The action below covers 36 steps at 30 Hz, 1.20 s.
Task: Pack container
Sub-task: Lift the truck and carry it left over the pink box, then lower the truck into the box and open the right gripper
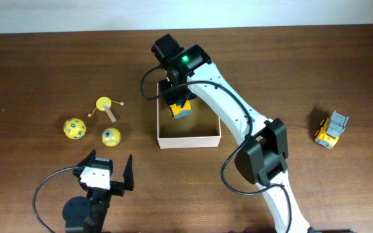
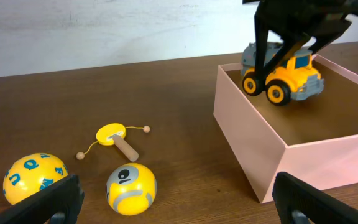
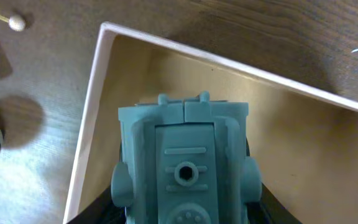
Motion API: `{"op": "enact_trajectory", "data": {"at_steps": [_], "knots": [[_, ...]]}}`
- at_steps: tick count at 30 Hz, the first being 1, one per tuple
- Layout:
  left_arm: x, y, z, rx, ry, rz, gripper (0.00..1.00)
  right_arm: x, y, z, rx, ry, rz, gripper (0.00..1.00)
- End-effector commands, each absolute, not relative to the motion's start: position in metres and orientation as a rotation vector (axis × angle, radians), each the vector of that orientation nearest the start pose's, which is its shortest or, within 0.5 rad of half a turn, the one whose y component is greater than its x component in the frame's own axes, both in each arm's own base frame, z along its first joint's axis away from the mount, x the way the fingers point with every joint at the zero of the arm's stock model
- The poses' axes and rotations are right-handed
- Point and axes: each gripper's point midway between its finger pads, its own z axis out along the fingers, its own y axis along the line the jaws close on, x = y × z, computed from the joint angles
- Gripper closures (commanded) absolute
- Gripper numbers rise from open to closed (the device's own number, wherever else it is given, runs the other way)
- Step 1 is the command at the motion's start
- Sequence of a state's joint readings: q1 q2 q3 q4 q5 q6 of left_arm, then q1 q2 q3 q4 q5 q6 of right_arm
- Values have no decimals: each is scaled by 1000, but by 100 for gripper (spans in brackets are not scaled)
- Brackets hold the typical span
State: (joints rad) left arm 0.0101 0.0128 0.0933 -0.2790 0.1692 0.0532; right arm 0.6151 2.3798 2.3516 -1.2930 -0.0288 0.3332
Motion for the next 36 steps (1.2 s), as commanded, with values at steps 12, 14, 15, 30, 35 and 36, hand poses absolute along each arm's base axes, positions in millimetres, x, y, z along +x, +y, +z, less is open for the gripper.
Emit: {"op": "enact_trajectory", "data": {"at_steps": [12,14,15,30,35,36], "knots": [[234,-27,148,177,1754,-96,1,433,323,104,-178,2860,241,61],[234,-27,148,177,1754,-97,1,431,327,99,-167,2857,217,60],[234,-27,148,176,1754,-97,1,430,330,97,-176,2854,211,61],[234,-27,148,176,1754,-97,1,424,340,74,-183,2875,165,60],[234,-27,148,177,1754,-97,1,425,339,73,-182,2871,156,52],[234,-27,148,177,1754,-97,1,426,339,73,-181,2871,156,49]]}}
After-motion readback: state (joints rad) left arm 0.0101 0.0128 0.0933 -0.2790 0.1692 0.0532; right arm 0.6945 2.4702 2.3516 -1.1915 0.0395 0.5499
